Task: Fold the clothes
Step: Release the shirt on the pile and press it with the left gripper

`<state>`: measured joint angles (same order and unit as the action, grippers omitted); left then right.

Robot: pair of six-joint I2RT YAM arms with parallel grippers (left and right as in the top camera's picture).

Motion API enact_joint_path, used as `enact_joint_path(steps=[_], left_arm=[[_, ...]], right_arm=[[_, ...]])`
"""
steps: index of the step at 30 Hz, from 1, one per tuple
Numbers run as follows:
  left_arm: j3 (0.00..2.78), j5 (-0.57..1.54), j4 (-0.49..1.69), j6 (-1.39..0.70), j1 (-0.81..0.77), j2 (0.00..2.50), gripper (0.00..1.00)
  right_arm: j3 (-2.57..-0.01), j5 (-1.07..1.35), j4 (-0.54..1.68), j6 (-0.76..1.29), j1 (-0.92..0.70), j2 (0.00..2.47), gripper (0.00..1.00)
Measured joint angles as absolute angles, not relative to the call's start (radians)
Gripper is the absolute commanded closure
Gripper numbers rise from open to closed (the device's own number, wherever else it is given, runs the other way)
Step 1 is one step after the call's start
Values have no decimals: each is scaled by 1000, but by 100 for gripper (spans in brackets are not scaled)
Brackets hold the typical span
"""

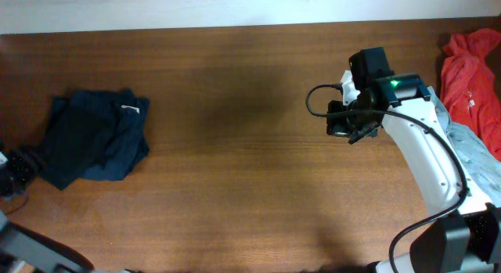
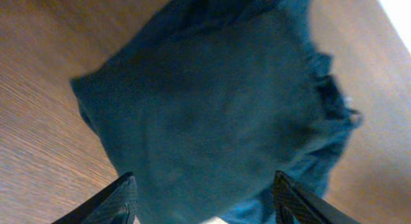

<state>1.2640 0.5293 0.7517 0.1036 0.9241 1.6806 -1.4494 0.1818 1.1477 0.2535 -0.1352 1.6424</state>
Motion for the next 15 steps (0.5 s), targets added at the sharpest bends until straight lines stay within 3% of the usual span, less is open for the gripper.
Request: enact_joint_path(steps=[3,9,15], left_arm=[[1272,540,752,96,924,1607,99],[1290,529,738,96,907,1526,99],[1290,410,693,85,829,1596,99]], right_arm=[[-1449,182,1149,253,-135,1642,96],[-1449,182,1148,253,-135,1642,96],[-1449,182,1149,253,-135,1642,96]])
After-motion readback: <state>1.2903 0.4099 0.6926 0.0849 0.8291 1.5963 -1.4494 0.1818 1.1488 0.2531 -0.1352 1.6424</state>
